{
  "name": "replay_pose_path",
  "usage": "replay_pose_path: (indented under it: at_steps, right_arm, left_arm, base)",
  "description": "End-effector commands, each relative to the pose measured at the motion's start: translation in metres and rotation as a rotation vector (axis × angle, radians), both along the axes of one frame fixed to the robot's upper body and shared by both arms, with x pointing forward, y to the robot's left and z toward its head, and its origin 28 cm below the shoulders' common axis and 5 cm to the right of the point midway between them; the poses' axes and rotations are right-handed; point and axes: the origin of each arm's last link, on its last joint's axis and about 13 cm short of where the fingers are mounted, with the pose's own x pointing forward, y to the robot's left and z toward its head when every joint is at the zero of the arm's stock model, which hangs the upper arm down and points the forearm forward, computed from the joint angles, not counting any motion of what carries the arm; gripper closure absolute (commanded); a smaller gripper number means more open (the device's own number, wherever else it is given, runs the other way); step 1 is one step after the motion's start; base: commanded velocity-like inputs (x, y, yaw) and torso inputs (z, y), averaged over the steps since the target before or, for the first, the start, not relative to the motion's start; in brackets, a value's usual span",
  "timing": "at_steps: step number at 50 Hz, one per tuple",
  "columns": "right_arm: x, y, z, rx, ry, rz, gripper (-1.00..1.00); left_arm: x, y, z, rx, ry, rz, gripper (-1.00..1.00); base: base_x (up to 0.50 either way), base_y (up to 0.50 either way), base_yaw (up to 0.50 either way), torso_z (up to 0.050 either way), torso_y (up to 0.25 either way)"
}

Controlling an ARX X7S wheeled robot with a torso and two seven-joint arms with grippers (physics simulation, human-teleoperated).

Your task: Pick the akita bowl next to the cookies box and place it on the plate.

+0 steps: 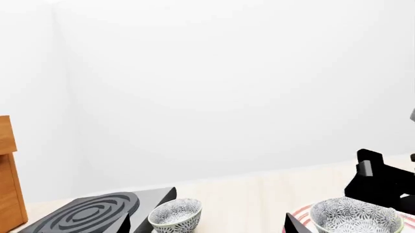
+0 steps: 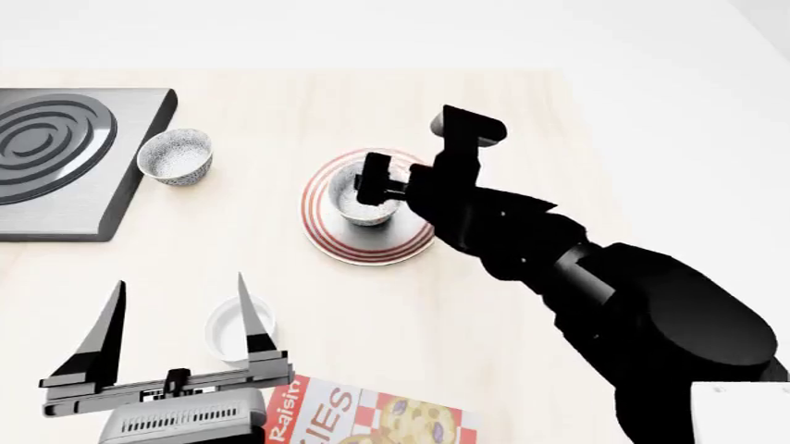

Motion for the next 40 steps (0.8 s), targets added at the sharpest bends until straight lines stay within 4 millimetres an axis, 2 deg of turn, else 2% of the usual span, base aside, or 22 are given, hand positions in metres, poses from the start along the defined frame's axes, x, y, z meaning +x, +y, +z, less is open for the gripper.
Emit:
replay_pose_path:
  at_steps: [1,4,7,11,16,19,20,26,31,35,36,40]
  right_arm:
    - [-0.026,0.006,0.044,-0.019,-0.245,0.032,-1.00]
    - [-0.044,0.003,0.059,-0.016,-0.318,0.025,-1.00]
    - [-0.071,-0.008,0.079,-0.032,-0.465,-0.027,-1.00]
    - [-0.096,-0.022,0.093,-0.030,-0.575,-0.081,-1.00]
    - [-0.136,-0.052,0.103,-0.026,-0.730,-0.206,-1.00]
    - [-0.151,-0.065,0.099,-0.046,-0.773,-0.276,-1.00]
    - [-0.163,-0.073,0.095,-0.037,-0.795,-0.302,-1.00]
    - [-0.191,-0.094,0.076,-0.087,-0.886,-0.434,-1.00]
    - [-0.214,-0.104,0.064,-0.100,-0.957,-0.488,-1.00]
    - [-0.223,-0.110,0.058,-0.097,-0.992,-0.526,-1.00]
    - [-0.225,-0.113,0.053,-0.128,-1.038,-0.553,-1.00]
    - [-0.225,-0.121,0.039,-0.130,-1.019,-0.606,-1.00]
  left_arm:
    - [0.000,0.000,0.002,0.004,-0.013,0.002,-1.00]
    - [-0.001,0.001,0.004,0.004,-0.018,0.003,-1.00]
    - [-0.002,0.001,0.005,0.004,-0.022,0.006,-1.00]
    - [-0.002,0.001,0.005,0.004,-0.024,0.009,-1.00]
    - [-0.002,0.001,0.005,0.006,-0.026,0.009,-1.00]
    - [-0.002,0.002,0.007,0.005,-0.029,0.013,-1.00]
    - [-0.002,0.003,0.007,0.001,-0.028,0.016,-1.00]
    - [-0.003,0.003,0.009,-0.001,-0.034,0.017,-1.00]
    - [-0.004,0.004,0.010,-0.002,-0.038,0.022,-1.00]
    - [-0.004,0.004,0.011,-0.003,-0.041,0.023,-1.00]
    - [-0.004,0.004,0.012,-0.003,-0.042,0.024,-1.00]
    - [-0.004,0.005,0.013,-0.002,-0.047,0.029,-1.00]
  base:
    - [0.00,0.00,0.00,0.000,0.000]
    - [0.00,0.00,0.00,0.000,0.000]
    - [0.00,0.00,0.00,0.000,0.000]
    - [0.00,0.00,0.00,0.000,0.000]
    - [0.00,0.00,0.00,0.000,0.000]
    - [0.00,0.00,0.00,0.000,0.000]
    - [0.00,0.00,0.00,0.000,0.000]
    - [0.00,0.00,0.00,0.000,0.000]
    - [0.00,0.00,0.00,0.000,0.000]
    - [0.00,0.00,0.00,0.000,0.000]
    - [0.00,0.00,0.00,0.000,0.000]
    - [0.00,0.00,0.00,0.000,0.000]
